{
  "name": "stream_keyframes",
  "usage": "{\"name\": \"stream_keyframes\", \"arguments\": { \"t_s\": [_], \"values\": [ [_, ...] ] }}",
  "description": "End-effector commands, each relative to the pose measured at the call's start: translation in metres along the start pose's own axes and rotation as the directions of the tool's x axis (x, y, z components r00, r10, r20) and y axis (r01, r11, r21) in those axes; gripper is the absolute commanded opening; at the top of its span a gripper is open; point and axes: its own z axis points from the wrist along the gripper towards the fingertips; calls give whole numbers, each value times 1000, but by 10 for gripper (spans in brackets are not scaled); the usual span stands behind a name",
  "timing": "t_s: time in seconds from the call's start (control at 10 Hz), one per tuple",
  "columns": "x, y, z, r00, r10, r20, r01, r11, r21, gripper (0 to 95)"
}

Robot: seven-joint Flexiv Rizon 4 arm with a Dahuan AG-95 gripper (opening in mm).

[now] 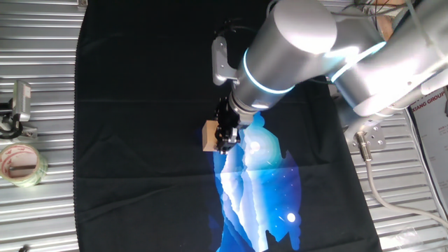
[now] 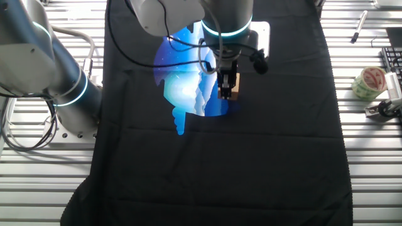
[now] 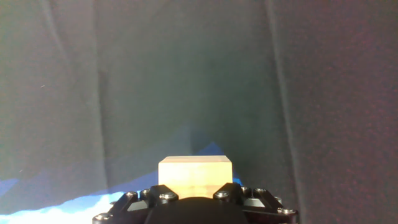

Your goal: Pick up the small block on the left and move it to the right

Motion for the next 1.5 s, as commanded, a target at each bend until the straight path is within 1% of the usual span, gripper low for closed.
{"name": "stream_keyframes", "arguments": {
  "t_s": [0.1,0.5,0.7,1.1,1.2,1.5],
  "values": [
    [0,6,3,1000,5,8,-5,1000,4,0],
    [3,17,0,1000,5,7,-5,1000,-6,0],
    [4,22,0,1000,9,6,-9,1000,-4,0],
    [4,22,0,1000,-11,6,11,1000,-18,0],
    [4,22,-1,1000,-29,6,29,999,-18,0],
    [4,22,-1,999,-43,-3,43,999,-10,0]
  ]
}}
